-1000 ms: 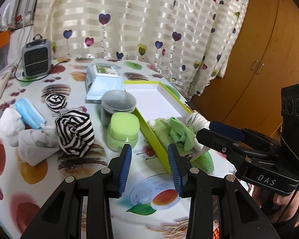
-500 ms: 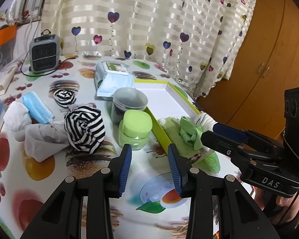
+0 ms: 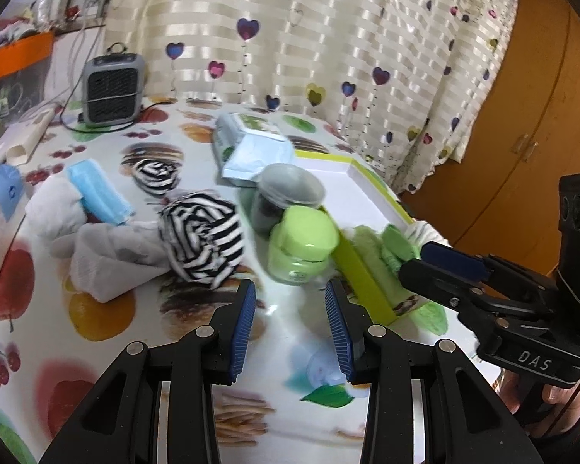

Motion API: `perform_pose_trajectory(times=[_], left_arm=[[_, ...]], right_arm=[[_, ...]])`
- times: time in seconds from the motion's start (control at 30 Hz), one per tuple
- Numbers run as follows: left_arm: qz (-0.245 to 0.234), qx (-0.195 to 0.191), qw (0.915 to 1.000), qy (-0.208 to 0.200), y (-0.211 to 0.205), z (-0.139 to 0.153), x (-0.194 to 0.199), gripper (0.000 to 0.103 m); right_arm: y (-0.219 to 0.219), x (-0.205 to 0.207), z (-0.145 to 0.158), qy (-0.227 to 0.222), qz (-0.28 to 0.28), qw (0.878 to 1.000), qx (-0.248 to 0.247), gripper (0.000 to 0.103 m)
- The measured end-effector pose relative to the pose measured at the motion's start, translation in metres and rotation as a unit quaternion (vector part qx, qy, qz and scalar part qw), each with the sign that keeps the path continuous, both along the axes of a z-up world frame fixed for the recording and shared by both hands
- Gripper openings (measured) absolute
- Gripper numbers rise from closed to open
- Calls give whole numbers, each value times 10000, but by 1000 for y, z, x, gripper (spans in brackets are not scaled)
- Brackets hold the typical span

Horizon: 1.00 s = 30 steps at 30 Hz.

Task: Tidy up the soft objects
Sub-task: 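Move both tools away from the box over the striped cloth and white glove, then grasp the black-and-white striped cloth with the right tool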

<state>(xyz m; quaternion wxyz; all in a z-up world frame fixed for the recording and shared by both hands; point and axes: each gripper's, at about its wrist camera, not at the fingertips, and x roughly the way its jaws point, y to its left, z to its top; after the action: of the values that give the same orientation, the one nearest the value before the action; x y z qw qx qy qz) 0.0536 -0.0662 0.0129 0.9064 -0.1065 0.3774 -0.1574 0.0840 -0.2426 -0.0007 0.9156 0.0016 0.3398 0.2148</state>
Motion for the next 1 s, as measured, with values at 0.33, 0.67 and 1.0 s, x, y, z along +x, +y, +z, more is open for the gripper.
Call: perform_pose_trajectory(times=[0.33, 0.67, 1.0], left_arm=[[522, 8, 9985, 144, 49, -12, 2, 35], [881, -67, 9958, 228, 85, -20, 16, 36], [1128, -150, 9931, 288, 110, -29, 26, 37]], right_arm=[[33, 6, -1, 17, 319, 9995, -60, 48], [63, 16, -1, -7, 550, 9983, -199, 48], [100, 36, -9, 86, 905, 9945, -511, 48]])
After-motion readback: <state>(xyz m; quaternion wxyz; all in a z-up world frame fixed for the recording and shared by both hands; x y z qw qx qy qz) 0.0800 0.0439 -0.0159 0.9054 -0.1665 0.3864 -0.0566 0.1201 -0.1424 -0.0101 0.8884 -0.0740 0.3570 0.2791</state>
